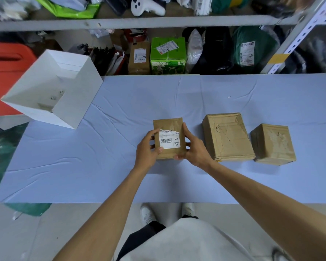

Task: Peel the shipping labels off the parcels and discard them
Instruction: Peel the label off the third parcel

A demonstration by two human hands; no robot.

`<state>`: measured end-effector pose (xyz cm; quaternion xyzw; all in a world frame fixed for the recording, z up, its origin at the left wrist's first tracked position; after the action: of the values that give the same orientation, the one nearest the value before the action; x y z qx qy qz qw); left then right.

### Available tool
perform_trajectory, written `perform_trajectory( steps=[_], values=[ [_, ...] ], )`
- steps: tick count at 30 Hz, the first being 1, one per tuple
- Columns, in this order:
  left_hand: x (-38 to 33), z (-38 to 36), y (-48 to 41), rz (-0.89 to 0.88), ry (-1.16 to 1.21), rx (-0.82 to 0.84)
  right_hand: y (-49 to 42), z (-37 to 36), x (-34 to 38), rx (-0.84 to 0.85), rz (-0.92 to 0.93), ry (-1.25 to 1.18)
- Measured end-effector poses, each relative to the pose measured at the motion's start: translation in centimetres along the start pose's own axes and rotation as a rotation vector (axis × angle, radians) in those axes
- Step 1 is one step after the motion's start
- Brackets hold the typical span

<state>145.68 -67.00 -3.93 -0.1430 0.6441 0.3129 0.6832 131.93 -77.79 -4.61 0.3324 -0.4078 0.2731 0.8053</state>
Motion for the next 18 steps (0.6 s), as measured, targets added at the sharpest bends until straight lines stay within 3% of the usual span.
perform_trajectory(
  steps=[18],
  values=[
    [1.2, -0.1, 0.2, -0.003, 0.001, -0.022, -0.1, 0.1, 0.2, 0.006, 0.0, -0.014]
  ],
)
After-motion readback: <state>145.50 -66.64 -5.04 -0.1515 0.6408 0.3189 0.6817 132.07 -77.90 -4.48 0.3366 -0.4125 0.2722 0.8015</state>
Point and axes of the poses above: each hand's wrist, its own y-axis away from the middle knuckle, its own z-axis out of the back of the hand, x = y × z, the point moved 7 cm from there along -y, towards the middle knuckle, and after that the axes turned 9 degrees about y, right-handed, at the moved point
